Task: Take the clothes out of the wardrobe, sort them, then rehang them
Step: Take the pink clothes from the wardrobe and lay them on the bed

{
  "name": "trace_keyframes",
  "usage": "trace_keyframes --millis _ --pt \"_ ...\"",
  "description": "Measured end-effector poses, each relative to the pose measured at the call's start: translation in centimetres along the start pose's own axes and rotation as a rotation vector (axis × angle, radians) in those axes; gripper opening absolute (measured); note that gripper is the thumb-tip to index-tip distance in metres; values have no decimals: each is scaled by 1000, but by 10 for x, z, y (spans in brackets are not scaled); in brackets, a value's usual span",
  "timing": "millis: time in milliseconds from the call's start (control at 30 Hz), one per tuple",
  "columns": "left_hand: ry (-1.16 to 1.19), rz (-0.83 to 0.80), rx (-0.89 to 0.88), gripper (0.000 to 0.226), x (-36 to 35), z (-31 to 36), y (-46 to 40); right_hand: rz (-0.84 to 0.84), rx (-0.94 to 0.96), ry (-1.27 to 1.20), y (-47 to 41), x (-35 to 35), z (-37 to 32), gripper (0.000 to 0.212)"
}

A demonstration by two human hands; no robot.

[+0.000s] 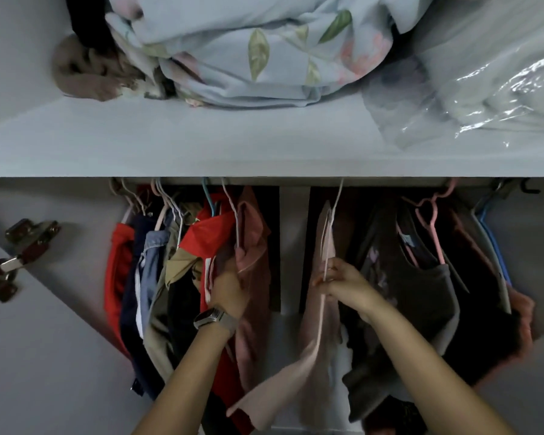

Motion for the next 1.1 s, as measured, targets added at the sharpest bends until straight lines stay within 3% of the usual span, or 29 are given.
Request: trace_keyframes --millis 100,233,400,567,667,733,800,867,1000,1100 --pt "-27 -90 -34 45 -23 12 1 71 0 -98 -2 6 3 29" --pt "-35 -238 -122 50 -53 35 12 155 -13 -280 -6 9 6 20" --pt "85 -378 -192 49 -48 55 17 117 -25 -628 -8 6 1 14" --pt "443 -304 -38 10 -4 48 10 -1 -70 -768 -22 -5 -3 45" --pt "527 -221 64 20 13 30 1 -155 -138 -895 -27 -21 -10 27" --pt "561 -208 100 25 19 22 0 -216 -164 -878 -28 -35 -19 15" --pt "593 -219 131 25 23 17 4 -220 -176 -831 -28 -49 -25 23" --pt "604 -225 147 23 25 13 10 -157 -148 -746 -28 -57 -29 25" --pt "594 -233 174 21 26 7 14 -53 -60 -609 -27 -57 -34 8" --pt "599 -235 174 23 26 10 10 -26 -21 -571 -17 -49 -40 13"
Point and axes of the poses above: each hand's wrist, its own y-axis away from the middle knuckle, its own x-axis out of the back of the hand, z = x × y, the point moved 3 cm from there along -y, towards the middle knuckle, and after that the axes turned 3 degrees about -y, right-handed, at the moved point
